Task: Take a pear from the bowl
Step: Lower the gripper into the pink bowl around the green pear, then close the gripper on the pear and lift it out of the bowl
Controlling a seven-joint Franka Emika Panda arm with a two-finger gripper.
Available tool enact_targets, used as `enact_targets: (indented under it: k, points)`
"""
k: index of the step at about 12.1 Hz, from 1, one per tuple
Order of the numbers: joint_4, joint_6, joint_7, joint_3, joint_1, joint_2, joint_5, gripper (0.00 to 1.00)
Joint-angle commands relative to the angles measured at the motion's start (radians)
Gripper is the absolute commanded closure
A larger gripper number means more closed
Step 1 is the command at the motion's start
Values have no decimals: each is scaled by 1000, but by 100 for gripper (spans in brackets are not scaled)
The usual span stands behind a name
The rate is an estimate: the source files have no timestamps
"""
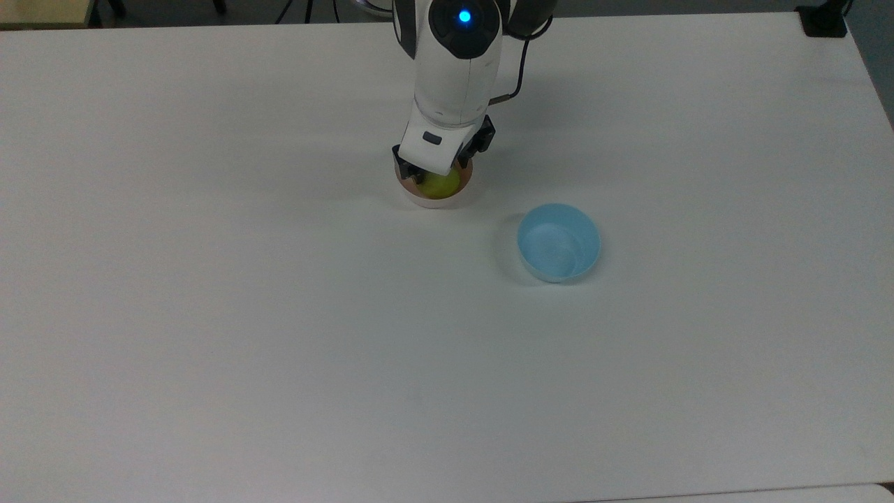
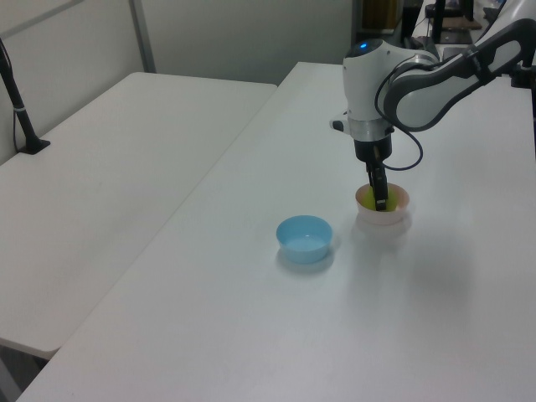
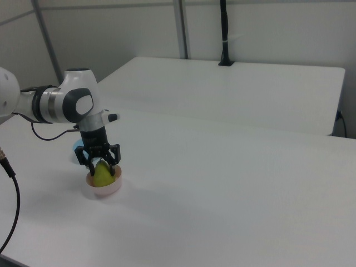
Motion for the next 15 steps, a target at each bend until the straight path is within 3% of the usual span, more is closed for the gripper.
enact_targets:
  k: [1,7,11,15]
  points:
    - [-11,19,26,-12,21,-11,-9,59]
    - [26,-117,35,-23,-7,-127,-8,59]
    - [72,-174,7,-26,-125,-149,-8,59]
    - [67,-124,-78,-24,-318,-103,-11,59]
